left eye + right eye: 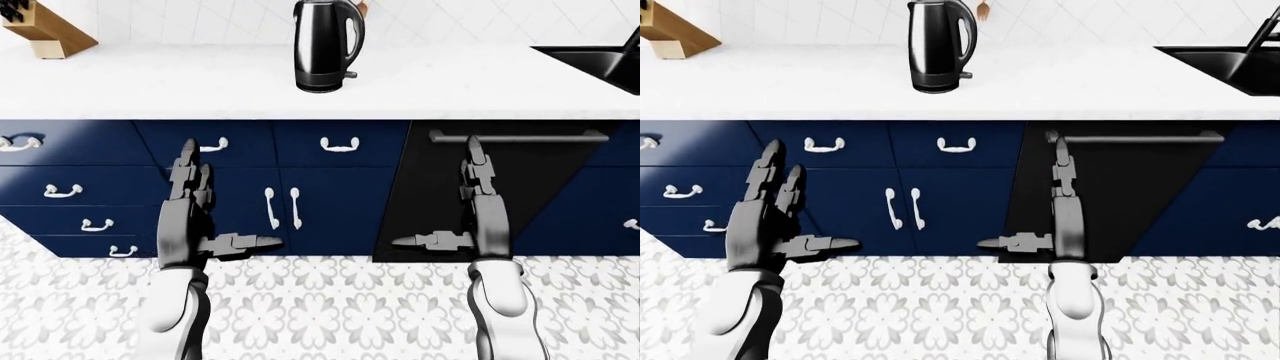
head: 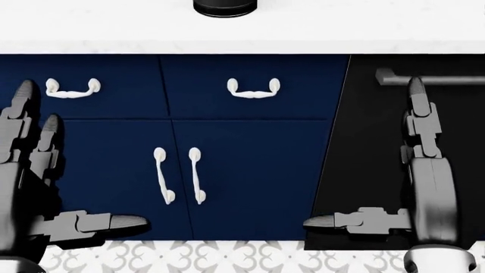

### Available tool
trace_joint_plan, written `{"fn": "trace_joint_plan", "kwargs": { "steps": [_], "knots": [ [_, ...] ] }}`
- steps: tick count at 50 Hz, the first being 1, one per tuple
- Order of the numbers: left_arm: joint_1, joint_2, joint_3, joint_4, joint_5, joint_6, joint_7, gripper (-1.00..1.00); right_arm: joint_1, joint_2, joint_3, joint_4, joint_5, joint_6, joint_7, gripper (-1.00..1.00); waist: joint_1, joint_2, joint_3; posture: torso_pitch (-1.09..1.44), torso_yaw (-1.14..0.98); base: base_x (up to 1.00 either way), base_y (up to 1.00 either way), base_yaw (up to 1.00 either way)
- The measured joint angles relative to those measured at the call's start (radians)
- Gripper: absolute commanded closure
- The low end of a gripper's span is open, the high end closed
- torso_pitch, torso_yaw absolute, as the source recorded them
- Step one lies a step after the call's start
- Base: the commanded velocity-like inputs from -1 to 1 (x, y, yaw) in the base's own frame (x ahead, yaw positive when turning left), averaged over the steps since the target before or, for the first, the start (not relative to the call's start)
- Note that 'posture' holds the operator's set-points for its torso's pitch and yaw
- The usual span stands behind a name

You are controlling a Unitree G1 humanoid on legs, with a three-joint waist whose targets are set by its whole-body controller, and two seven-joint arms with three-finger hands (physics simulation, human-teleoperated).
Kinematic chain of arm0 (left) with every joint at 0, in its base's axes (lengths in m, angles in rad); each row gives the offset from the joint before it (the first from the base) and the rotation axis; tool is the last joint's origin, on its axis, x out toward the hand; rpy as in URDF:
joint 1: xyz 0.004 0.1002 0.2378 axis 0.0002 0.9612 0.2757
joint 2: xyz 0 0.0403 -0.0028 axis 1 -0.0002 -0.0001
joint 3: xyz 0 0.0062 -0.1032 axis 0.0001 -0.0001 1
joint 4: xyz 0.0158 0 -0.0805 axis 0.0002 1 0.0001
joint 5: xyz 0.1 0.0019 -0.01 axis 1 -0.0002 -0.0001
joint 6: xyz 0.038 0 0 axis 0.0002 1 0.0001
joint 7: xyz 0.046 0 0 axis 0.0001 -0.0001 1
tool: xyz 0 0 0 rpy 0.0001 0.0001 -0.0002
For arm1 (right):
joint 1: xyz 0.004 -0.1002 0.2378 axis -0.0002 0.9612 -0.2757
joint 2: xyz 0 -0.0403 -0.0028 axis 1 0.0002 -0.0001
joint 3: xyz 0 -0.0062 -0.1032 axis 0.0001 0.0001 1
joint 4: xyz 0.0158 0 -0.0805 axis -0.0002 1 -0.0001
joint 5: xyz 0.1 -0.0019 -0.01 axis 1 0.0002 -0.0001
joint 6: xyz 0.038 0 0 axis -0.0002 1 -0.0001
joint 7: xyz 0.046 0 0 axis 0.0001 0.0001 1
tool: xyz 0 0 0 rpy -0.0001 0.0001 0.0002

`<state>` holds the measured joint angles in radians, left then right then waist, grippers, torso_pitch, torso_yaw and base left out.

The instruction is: Press down the lever to turn on the electric kettle.

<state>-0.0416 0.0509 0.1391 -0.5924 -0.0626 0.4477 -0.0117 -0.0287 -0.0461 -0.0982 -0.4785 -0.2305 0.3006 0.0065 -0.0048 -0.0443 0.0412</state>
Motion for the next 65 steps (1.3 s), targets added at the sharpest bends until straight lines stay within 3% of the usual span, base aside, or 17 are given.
{"fn": "trace_joint_plan", "kwargs": {
  "steps": [6,10,16,21,23,29,34,36,41,49,50,52,54,56,60,63,65],
  "knots": [
    [-0.006,0.004,0.014,-0.005,0.0,-0.008,0.001,-1.0,-0.011,-0.002,0.003,-0.001,0.0,0.001,-0.002,-1.0,0.0,0.053,0.007,0.0,0.0,0.18,0.0,0.0],
    [-0.007,0.005,0.012,-0.014,0.0,-0.017,0.002,-1.0,-0.015,-0.003,0.007,-0.008,-0.003,-0.003,-0.001,-1.0,-0.004,0.123,-0.004,0.0,0.0,0.19,0.0,0.0],
    [0.007,0.008,0.028,0.009,0.006,-0.007,0.011,-1.0,-0.006,0.004,0.027,0.016,-0.003,0.009,0.014,-1.0,0.019,0.094,-0.005,0.0,0.0,0.21,0.0,0.0],
    [0.002,0.008,0.023,-0.003,0.004,-0.021,0.008,-1.0,-0.013,0.003,0.022,-0.012,-0.01,0.0,0.01,-1.0,0.027,0.029,-0.003,0.0,0.0,0.22,0.0,0.0],
    [-0.003,0.01,0.024,-0.001,0.003,-0.025,0.007,-1.0,-0.015,0.003,0.025,-0.014,-0.011,-0.005,0.011,-1.0,0.027,-0.013,-0.01,0.0,0.0,0.26,0.0,0.0],
    [0.007,0.001,0.006,0.011,-0.006,-0.01,-0.002,-1.0,-0.001,-0.002,0.004,0.008,-0.017,0.011,0.008,-1.0,-0.002,0.008,0.0,0.0,0.0,0.27,0.0,0.0],
    [0.001,0.002,0.013,-0.018,-0.007,-0.016,0.0,-1.0,-0.011,-0.003,0.012,-0.003,-0.017,0.001,0.012,-1.0,-0.009,0.075,0.009,0.0,0.0,0.28,0.0,0.0],
    [0.001,0.002,0.01,-0.025,-0.007,-0.022,0.0,-1.0,-0.016,-0.003,0.014,-0.006,-0.017,-0.001,0.013,-1.0,-0.01,0.118,-0.001,0.0,0.0,0.29,0.0,0.0],
    [0.012,0.007,0.03,0.008,-0.001,-0.015,0.008,-1.0,-0.009,0.008,0.04,0.02,-0.014,0.006,0.024,-1.0,0.021,0.11,-0.001,0.0,0.0,0.28,0.0,0.0],
    [0.003,0.008,0.022,0.004,-0.001,-0.032,0.006,-1.0,-0.027,0.002,0.039,0.001,-0.032,0.0,0.021,-1.0,0.034,-0.001,-0.007,0.0,0.0,0.28,0.0,0.0],
    [0.0,0.002,0.018,0.003,-0.001,-0.031,0.006,-1.0,-0.028,-0.003,0.036,0.0,-0.032,0.0,0.022,-1.0,0.026,-0.004,-0.01,0.0,0.0,0.29,0.0,0.0],
    [0.007,-0.003,0.0,0.012,-0.004,-0.024,0.001,-1.0,-0.022,-0.005,0.022,0.016,-0.034,0.004,0.023,-1.0,0.009,0.007,0.004,0.0,0.0,0.28,0.0,0.0],
    [0.01,-0.002,-0.004,0.018,-0.008,-0.017,-0.004,-1.0,-0.014,-0.004,0.014,0.03,-0.035,0.016,0.022,-1.0,-0.002,0.002,0.003,0.0,0.0,0.29,0.0,0.0],
    [0.01,-0.001,0.001,0.015,-0.007,-0.016,-0.004,-1.0,-0.018,-0.004,0.015,0.027,-0.037,0.023,0.022,-1.0,-0.004,0.016,0.001,0.0,0.0,0.29,0.0,0.0],
    [0.002,0.001,0.01,-0.005,-0.006,-0.022,0.0,-1.0,-0.029,-0.004,0.023,0.005,-0.038,0.015,0.024,-1.0,-0.009,0.064,0.007,0.0,0.0,0.29,0.0,0.0],
    [-0.003,0.004,0.01,-0.009,-0.006,-0.028,0.001,-1.0,-0.036,-0.004,0.028,-0.001,-0.049,0.017,0.022,-1.0,-0.01,0.116,-0.006,0.0,0.0,0.29,0.0,0.0],
    [0.003,0.007,0.021,0.007,-0.004,-0.027,0.004,-1.0,-0.03,0.005,0.043,0.016,-0.055,0.024,0.022,-1.0,0.005,0.105,0.002,0.0,0.0,0.28,0.0,0.0]
  ]
}}
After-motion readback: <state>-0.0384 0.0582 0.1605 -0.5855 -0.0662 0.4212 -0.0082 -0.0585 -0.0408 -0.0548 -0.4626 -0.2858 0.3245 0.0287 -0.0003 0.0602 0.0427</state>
